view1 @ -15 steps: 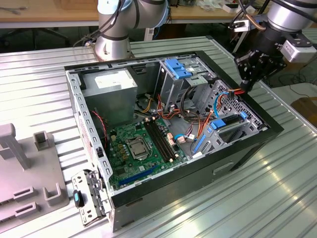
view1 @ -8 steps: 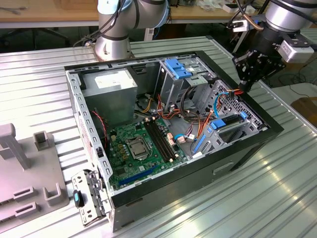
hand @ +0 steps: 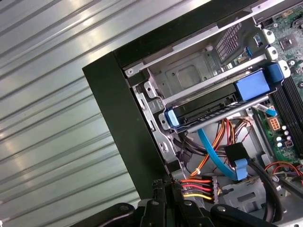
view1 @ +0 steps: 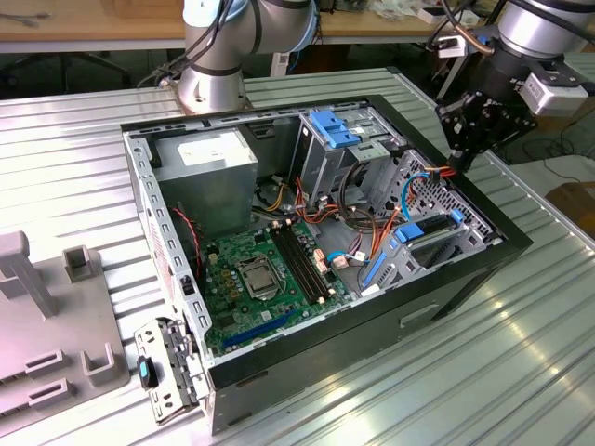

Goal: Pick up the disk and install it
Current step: 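Insert the first disk wire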

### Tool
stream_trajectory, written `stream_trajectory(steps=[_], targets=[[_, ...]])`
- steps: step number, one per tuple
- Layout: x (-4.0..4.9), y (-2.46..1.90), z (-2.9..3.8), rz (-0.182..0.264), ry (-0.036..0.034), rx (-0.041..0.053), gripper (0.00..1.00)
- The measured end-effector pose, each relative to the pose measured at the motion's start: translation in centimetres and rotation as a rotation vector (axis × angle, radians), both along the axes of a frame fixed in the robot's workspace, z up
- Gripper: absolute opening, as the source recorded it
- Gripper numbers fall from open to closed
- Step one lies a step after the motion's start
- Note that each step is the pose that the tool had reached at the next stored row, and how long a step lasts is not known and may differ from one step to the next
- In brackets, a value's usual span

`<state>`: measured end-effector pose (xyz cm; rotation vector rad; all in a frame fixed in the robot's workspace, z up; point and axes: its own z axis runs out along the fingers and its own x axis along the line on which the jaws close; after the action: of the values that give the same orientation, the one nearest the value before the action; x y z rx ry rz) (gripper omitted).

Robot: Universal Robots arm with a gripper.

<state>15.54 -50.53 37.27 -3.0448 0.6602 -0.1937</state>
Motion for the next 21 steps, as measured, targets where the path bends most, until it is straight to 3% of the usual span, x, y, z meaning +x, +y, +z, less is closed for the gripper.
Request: stream_trajectory(steps=[4,7,8,11,16,21], targets=[[0.0,-0.02,0.27,-0.012,0.012,0.0069,0.16],[0.0,-0.11,0.34,-0.029,0.0281,0.0187,0.16],[0.0,-0.15,0.34,-0.033,0.0296,0.0191,0.16],[0.0,-0.16,0.34,-0.078,0.0301,0.0209,0.16],[0.0,-0.16,0.33,-0.213,0.0293,0.0236,0.16],[-0.71,-0.16,0.27,-0.222,0.0293,0.024,0.16]])
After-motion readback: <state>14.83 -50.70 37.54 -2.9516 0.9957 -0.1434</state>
